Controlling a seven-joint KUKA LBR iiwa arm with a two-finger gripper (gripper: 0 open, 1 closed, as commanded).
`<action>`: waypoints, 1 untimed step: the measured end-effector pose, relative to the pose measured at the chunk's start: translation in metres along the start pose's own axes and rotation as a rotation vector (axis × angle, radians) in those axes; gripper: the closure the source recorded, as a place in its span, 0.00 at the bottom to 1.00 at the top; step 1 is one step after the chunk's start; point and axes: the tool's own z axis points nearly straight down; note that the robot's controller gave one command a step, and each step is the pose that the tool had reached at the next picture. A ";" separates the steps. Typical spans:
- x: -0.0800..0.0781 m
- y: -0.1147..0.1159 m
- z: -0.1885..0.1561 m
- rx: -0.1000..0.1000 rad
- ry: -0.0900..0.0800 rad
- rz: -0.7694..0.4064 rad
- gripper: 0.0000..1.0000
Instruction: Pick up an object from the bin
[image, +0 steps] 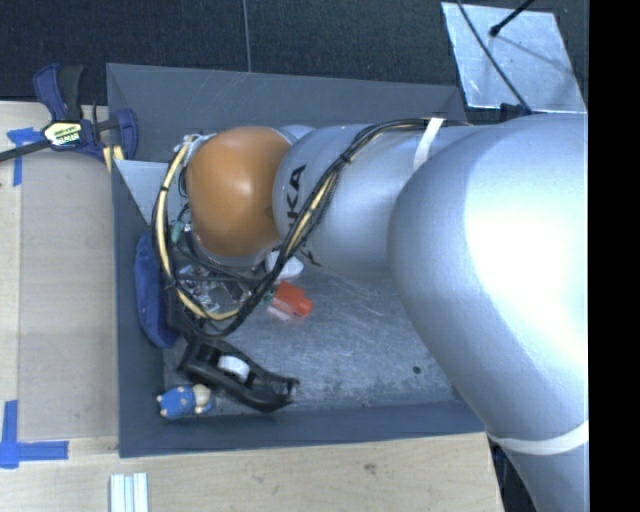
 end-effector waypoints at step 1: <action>0.032 0.009 -0.125 -0.004 -0.001 0.024 1.00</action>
Offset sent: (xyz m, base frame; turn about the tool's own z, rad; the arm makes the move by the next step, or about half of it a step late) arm -0.0356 -0.0083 0.1184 0.0244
